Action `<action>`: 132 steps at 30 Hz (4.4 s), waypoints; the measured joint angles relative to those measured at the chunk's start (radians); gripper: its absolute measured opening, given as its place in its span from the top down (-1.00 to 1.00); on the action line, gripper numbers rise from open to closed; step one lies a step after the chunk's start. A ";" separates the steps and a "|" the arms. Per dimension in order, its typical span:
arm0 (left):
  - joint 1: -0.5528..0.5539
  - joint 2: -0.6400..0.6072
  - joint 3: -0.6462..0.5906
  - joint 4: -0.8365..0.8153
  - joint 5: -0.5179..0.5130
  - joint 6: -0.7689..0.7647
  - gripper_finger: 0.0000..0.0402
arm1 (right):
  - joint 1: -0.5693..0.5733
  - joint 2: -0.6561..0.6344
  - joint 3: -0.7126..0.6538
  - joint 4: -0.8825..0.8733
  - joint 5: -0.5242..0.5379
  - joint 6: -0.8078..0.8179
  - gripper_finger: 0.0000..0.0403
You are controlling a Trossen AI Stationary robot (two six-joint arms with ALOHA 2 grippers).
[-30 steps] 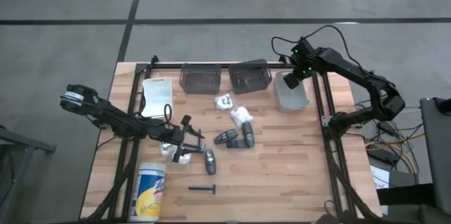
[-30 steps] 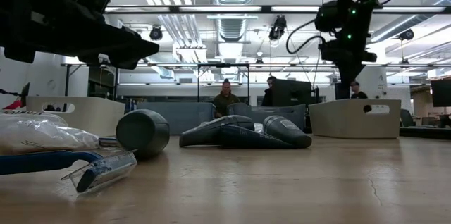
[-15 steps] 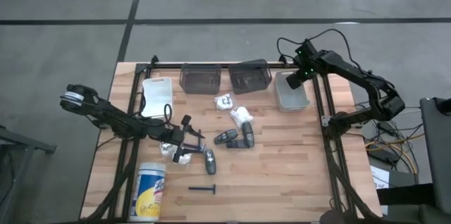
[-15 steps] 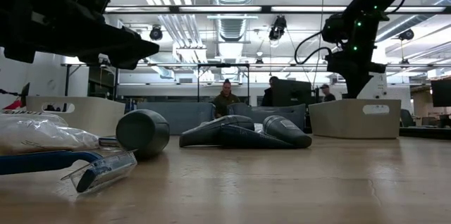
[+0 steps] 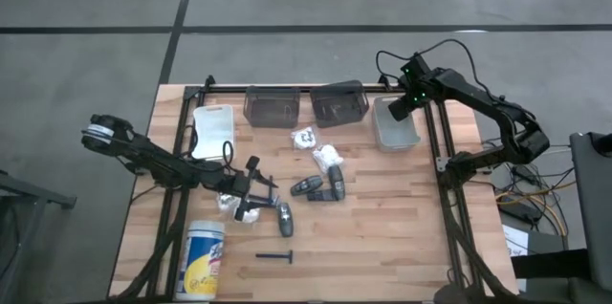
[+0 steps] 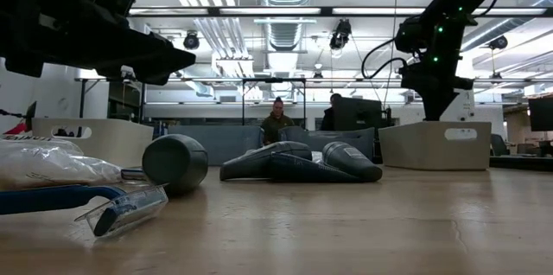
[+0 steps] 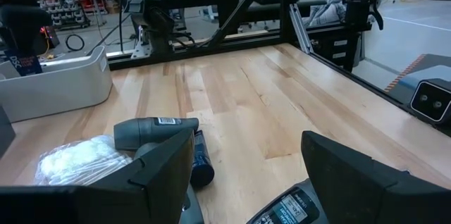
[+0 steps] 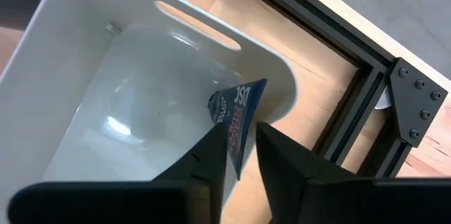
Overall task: Pick & Place Travel size toiletries
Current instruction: Put the blue shave cream into the gray bin
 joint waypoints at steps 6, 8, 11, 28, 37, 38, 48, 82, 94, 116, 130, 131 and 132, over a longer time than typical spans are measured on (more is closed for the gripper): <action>0.000 0.000 0.000 0.000 0.000 0.000 -0.33 | 0.000 0.000 0.001 0.000 0.000 -0.019 0.36; 0.000 0.000 0.000 0.000 0.000 0.000 -0.33 | 0.000 0.000 0.007 -0.002 0.000 -0.023 0.29; 0.000 0.000 0.000 0.000 0.000 0.000 -0.33 | 0.000 -0.005 0.023 -0.008 0.000 -0.027 0.18; 0.000 0.000 0.007 0.000 0.005 -0.026 -0.33 | 0.001 -0.246 0.068 -0.002 -0.036 -0.026 -0.12; 0.000 0.000 0.032 -0.001 0.005 -0.199 -0.33 | 0.023 -0.417 0.065 0.090 -0.240 0.085 -0.18; 0.001 0.000 0.034 -0.001 0.004 -0.198 -0.33 | 0.038 -0.433 0.062 0.101 -0.246 0.096 -0.19; 0.001 0.000 0.053 -0.010 -0.009 -0.219 -0.33 | 0.361 -0.504 -0.033 0.337 -0.256 0.140 -0.10; 0.002 0.223 0.635 -0.857 -0.077 -0.067 -0.33 | 1.158 -0.495 -0.403 0.789 -0.075 0.273 0.37; 0.028 0.479 0.805 -0.886 -0.085 -0.072 -0.33 | 1.172 -0.463 -0.414 0.839 -0.075 0.262 0.56; 0.109 0.585 0.769 -0.860 -0.076 -0.199 -0.33 | 1.172 -0.299 -0.413 0.957 -0.078 0.161 0.50; 0.110 0.579 0.763 -0.863 -0.077 -0.188 -0.11 | 1.172 -0.244 -0.413 0.984 -0.078 0.218 0.32; 0.110 0.579 0.763 -0.863 -0.079 -0.188 -0.06 | 1.172 -0.240 -0.413 0.984 -0.078 0.218 0.30; 0.109 0.579 0.763 -0.863 -0.079 -0.188 0.00 | 1.172 -0.236 -0.413 0.986 -0.078 0.218 0.29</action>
